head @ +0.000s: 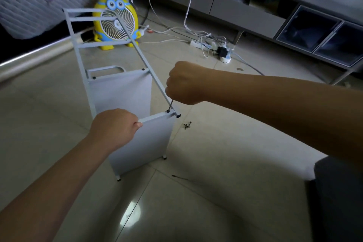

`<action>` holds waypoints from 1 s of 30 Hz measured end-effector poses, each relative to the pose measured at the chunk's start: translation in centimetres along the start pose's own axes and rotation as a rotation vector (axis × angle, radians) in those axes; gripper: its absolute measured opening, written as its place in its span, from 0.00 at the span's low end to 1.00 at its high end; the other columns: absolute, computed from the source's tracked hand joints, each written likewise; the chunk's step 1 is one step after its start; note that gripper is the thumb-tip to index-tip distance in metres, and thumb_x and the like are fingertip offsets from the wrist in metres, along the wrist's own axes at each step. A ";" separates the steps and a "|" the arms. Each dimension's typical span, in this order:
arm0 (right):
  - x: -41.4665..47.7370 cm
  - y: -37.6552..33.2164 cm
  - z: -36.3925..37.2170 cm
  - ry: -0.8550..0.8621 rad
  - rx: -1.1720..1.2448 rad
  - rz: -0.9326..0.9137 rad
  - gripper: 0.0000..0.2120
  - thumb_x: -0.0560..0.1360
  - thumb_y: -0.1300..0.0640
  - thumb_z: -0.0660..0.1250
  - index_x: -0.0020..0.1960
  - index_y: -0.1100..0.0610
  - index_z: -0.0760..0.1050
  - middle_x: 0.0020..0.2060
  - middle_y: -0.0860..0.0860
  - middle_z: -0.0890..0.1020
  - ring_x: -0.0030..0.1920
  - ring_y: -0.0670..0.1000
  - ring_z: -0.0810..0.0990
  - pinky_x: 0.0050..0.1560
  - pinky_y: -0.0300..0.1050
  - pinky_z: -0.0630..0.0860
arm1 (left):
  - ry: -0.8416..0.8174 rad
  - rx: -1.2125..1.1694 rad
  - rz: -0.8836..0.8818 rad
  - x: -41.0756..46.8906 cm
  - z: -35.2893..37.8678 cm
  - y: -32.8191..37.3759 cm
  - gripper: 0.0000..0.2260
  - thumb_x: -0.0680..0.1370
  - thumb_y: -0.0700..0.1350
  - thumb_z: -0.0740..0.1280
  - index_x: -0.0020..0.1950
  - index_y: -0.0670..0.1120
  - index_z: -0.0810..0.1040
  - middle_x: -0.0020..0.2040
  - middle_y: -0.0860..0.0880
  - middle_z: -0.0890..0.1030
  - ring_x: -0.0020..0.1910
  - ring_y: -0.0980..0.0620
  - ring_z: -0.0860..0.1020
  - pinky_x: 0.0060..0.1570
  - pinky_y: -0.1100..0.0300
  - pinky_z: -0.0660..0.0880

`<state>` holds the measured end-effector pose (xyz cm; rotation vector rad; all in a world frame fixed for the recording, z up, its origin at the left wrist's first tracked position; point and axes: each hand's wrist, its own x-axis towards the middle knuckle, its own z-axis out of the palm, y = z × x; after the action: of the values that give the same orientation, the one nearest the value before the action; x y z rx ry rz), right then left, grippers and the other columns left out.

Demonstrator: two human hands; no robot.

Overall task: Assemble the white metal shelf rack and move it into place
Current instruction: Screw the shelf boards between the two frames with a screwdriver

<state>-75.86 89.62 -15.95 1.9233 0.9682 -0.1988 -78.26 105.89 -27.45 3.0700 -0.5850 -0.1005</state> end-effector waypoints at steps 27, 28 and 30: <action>-1.7 4.6 5.2 -0.059 1.251 0.508 0.16 0.81 0.55 0.53 0.56 0.63 0.75 0.34 0.52 0.71 0.30 0.49 0.67 0.31 0.40 0.66 | -0.013 0.053 0.003 -0.5 -0.4 1.2 0.17 0.82 0.53 0.51 0.49 0.47 0.78 0.38 0.51 0.71 0.39 0.53 0.73 0.37 0.61 0.68; -2.0 3.9 7.0 0.004 1.284 0.554 0.16 0.81 0.55 0.53 0.57 0.63 0.75 0.39 0.53 0.72 0.35 0.50 0.69 0.36 0.42 0.67 | 0.001 0.057 -0.002 -0.5 -0.6 1.4 0.18 0.81 0.53 0.52 0.46 0.47 0.77 0.37 0.50 0.71 0.39 0.51 0.74 0.36 0.60 0.69; -2.4 1.4 10.9 0.036 1.344 0.629 0.15 0.80 0.58 0.53 0.58 0.63 0.74 0.45 0.53 0.72 0.45 0.50 0.70 0.45 0.41 0.64 | 0.108 0.024 -0.016 -0.4 -0.7 2.0 0.16 0.80 0.54 0.54 0.40 0.46 0.74 0.37 0.47 0.73 0.41 0.46 0.75 0.35 0.59 0.65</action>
<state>-73.80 79.18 -19.74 3.3342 0.0838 -0.5240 -79.32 104.16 -26.71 3.0795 -0.5603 0.0731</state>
